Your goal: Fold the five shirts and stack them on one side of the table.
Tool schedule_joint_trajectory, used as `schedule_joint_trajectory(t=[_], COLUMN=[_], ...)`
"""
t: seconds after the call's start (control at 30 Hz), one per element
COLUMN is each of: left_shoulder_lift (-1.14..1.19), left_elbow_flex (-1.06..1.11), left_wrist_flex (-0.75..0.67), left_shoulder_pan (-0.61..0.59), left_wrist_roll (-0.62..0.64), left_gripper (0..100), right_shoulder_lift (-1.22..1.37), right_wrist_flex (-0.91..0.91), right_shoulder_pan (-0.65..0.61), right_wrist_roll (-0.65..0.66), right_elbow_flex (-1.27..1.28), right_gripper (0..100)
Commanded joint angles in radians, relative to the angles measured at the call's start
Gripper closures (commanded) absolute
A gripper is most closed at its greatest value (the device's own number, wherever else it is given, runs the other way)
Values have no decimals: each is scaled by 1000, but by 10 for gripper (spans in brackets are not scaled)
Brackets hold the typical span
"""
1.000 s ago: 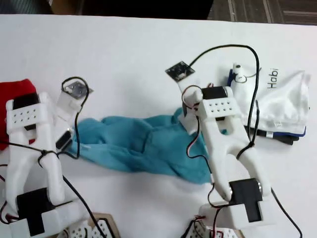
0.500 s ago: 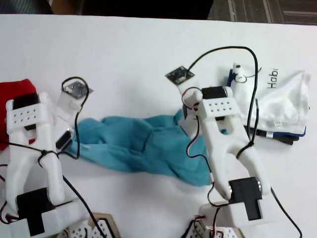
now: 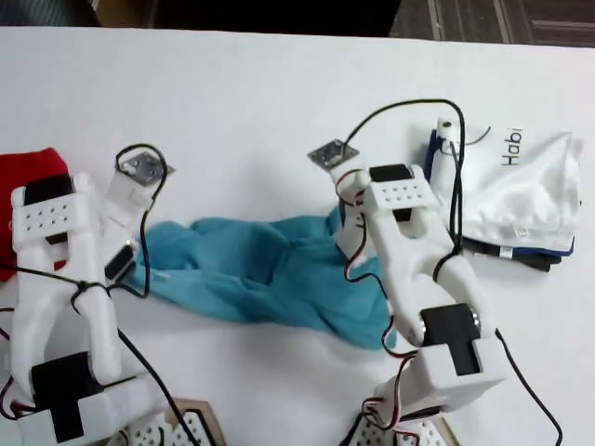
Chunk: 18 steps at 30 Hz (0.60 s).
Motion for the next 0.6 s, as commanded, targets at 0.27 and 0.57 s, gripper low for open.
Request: schedule_joint_trajectory(t=[0.27, 0.57], left_shoulder_lift=[-23, -23], left_elbow_flex=[-13, -15], left_wrist_flex=[-8, -8], left_shoulder_pan=[8, 23], left_wrist_roll=[-5, -2], left_gripper=[974, 974], right_shoulder_lift=[-36, -317], right_wrist_flex=[-45, 54], right_shoulder_pan=[1, -22], right_wrist_roll=[5, 0], right_elbow_flex=[-26, -71], right_gripper=[977, 978])
